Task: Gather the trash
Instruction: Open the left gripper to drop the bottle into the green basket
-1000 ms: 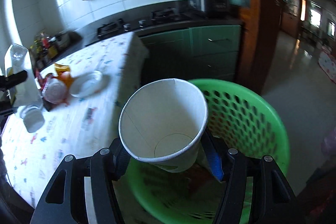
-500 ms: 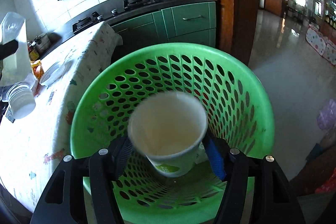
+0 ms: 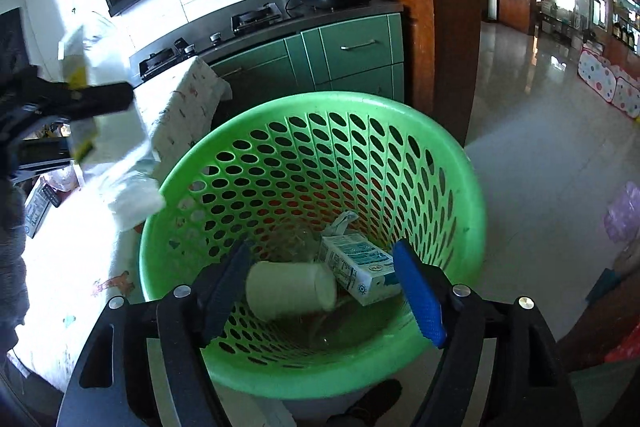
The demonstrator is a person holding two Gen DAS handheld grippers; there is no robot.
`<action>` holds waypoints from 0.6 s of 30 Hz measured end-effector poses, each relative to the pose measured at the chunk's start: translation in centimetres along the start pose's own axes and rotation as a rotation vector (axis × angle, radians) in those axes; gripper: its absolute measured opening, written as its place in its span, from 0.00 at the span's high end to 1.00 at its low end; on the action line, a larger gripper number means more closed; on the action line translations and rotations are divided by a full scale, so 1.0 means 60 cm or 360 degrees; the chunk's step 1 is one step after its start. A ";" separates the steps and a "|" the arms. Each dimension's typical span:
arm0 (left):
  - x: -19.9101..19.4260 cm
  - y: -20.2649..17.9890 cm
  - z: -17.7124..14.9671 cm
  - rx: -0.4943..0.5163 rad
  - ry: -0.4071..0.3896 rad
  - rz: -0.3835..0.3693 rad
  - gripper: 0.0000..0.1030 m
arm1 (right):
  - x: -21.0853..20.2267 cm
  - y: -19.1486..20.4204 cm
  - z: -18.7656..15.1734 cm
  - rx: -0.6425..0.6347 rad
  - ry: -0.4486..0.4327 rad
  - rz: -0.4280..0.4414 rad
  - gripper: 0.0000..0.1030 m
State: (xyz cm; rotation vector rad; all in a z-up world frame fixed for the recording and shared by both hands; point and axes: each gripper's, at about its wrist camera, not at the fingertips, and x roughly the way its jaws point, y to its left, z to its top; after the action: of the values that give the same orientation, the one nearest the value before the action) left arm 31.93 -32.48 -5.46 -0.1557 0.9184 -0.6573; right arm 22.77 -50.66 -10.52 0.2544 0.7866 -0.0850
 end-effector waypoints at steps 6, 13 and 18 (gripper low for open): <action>0.033 -0.002 0.009 0.0052 0.0059 0.0043 0.38 | -0.019 -0.004 -0.009 0.0023 -0.0042 0.0023 0.28; 0.055 -0.013 0.004 0.0127 0.0140 0.0086 0.38 | -0.025 -0.008 -0.016 0.0040 -0.0048 0.0028 0.28; 0.058 -0.016 0.003 0.0146 0.0166 0.0066 0.31 | -0.032 -0.007 -0.015 0.0058 -0.0071 0.0036 0.28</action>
State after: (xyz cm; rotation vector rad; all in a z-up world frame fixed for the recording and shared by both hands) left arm 33.12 -35.29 -7.34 -0.0206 0.9874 -0.6725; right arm 20.72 -50.85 -9.82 0.2951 0.7382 -0.0837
